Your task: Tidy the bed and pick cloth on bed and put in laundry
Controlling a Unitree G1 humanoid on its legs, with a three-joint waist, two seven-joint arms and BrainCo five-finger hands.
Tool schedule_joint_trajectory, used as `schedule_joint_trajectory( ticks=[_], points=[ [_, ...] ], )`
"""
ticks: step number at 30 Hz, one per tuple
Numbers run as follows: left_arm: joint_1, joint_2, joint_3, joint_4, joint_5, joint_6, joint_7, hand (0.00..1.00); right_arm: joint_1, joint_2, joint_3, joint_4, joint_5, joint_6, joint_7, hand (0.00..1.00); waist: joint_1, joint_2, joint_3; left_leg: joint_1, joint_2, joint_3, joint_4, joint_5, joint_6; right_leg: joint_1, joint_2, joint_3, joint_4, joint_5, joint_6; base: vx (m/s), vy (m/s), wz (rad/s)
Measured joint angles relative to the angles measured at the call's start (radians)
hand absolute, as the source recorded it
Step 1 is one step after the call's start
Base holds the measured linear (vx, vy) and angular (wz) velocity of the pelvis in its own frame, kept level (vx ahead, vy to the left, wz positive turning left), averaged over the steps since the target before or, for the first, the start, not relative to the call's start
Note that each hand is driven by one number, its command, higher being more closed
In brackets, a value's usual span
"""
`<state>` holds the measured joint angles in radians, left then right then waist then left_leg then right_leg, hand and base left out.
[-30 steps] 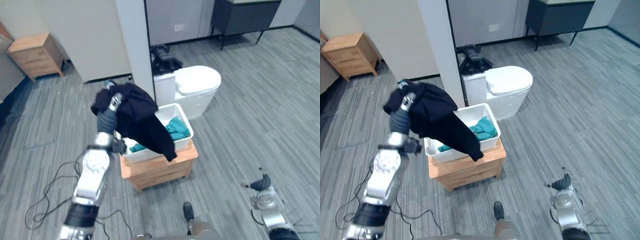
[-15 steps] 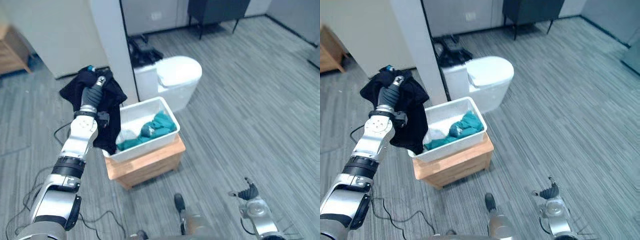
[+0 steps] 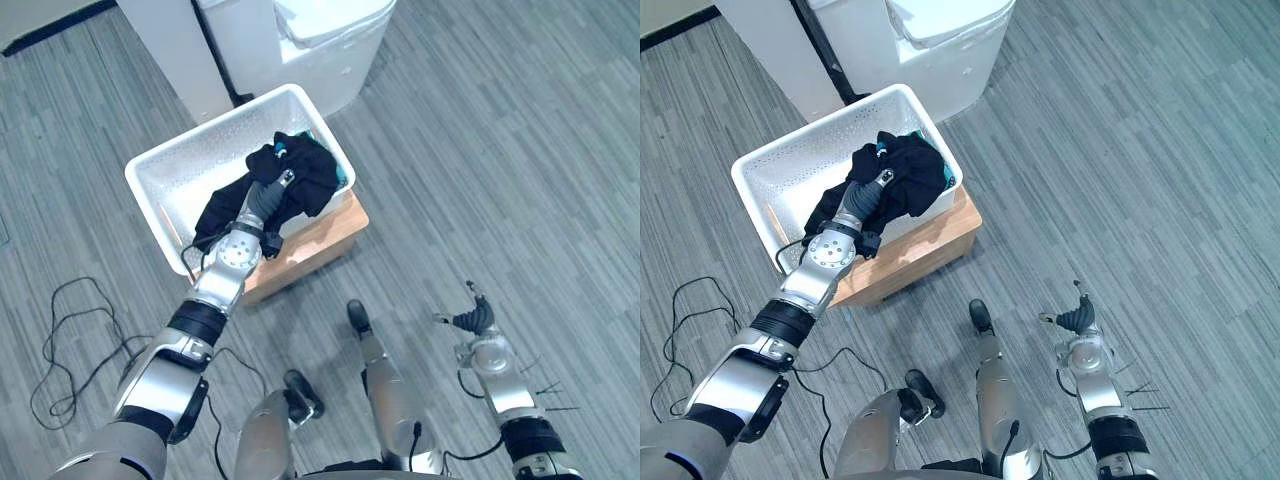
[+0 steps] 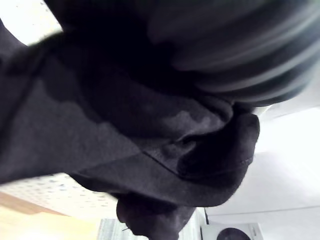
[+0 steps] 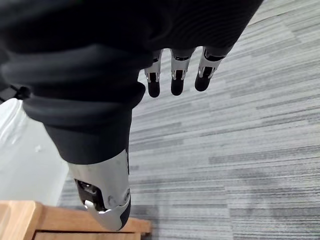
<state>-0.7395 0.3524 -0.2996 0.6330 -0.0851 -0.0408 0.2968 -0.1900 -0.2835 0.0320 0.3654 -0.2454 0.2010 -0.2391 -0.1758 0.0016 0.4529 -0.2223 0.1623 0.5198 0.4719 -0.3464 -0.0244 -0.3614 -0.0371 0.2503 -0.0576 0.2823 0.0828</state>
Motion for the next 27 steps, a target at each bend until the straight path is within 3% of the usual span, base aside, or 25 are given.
schedule_joint_trajectory(
  ticks=[4,7,12,14,16,19,21,24,27],
  points=[
    [-0.004,0.002,0.055,0.009,0.0,0.014,0.076,0.0,0.013,-0.001,0.018,0.0,0.001,0.001,-0.009,0.0,0.003,0.002,0.005,-0.008,0.004,-0.001,0.003,0.001,0.0,0.0,0.001,-0.004,-0.016,0.005,-0.006,-0.06,-0.058,0.0],
    [-0.003,0.006,0.078,0.008,-0.001,0.005,0.096,0.0,0.043,-0.014,0.014,0.0,0.011,0.0,-0.02,0.0,0.003,0.011,0.012,0.01,0.007,-0.024,0.001,0.002,-0.001,0.04,-0.001,-0.031,-0.033,0.012,0.0,-0.02,-0.05,0.2],
    [0.065,0.039,0.173,-0.117,-0.009,-0.039,0.118,0.0,0.11,-0.02,-0.006,0.002,0.035,-0.005,-0.019,0.0,0.035,0.011,0.011,0.082,0.0,-0.061,-0.052,0.018,-0.015,0.123,-0.002,-0.065,-0.041,-0.004,-0.012,0.02,-0.019,0.25],
    [0.152,0.061,0.223,-0.2,-0.024,-0.055,0.11,0.0,0.128,-0.02,-0.026,0.037,0.041,-0.018,-0.015,0.0,0.052,0.023,-0.006,0.126,-0.011,-0.081,-0.094,0.034,-0.023,0.16,-0.004,-0.088,-0.041,-0.017,-0.014,0.06,-0.024,0.28],
    [0.235,0.06,0.247,-0.244,-0.032,-0.055,0.087,0.0,0.149,-0.017,-0.03,0.08,0.044,-0.02,-0.003,0.0,0.057,0.027,-0.045,0.152,-0.017,-0.096,-0.131,0.051,-0.027,0.181,-0.006,-0.107,-0.041,-0.031,-0.014,0.09,-0.029,0.34],
    [0.398,0.05,0.268,-0.28,-0.043,-0.044,-0.003,0.0,0.19,-0.014,-0.064,0.168,0.05,-0.021,0.033,0.0,0.083,0.05,-0.124,0.257,-0.028,-0.11,-0.245,0.096,-0.042,0.247,0.002,-0.151,-0.041,-0.038,-0.019,0.12,-0.028,0.3],
    [0.511,0.044,0.273,-0.284,-0.06,-0.011,-0.095,0.0,0.204,-0.009,-0.101,0.243,0.052,-0.022,0.059,0.0,0.095,0.062,-0.205,0.3,-0.043,-0.128,-0.313,0.123,-0.043,0.274,-0.003,-0.174,-0.041,-0.063,-0.021,0.07,0.0,0.29],
    [0.635,0.026,0.273,-0.276,-0.06,0.025,-0.169,0.0,0.206,0.003,-0.14,0.319,0.066,-0.03,0.074,0.0,0.108,0.064,-0.247,0.337,-0.053,-0.137,-0.342,0.131,-0.046,0.308,-0.014,-0.195,-0.042,-0.092,-0.019,0.02,-0.002,0.16],
    [0.732,-0.024,0.273,-0.236,-0.08,0.031,-0.193,0.0,0.197,0.006,-0.178,0.408,0.078,-0.043,0.099,0.0,0.116,0.065,-0.272,0.352,-0.064,-0.143,-0.378,0.148,-0.043,0.313,-0.02,-0.201,-0.042,-0.092,-0.019,-0.05,-0.018,0.12]
  ],
)
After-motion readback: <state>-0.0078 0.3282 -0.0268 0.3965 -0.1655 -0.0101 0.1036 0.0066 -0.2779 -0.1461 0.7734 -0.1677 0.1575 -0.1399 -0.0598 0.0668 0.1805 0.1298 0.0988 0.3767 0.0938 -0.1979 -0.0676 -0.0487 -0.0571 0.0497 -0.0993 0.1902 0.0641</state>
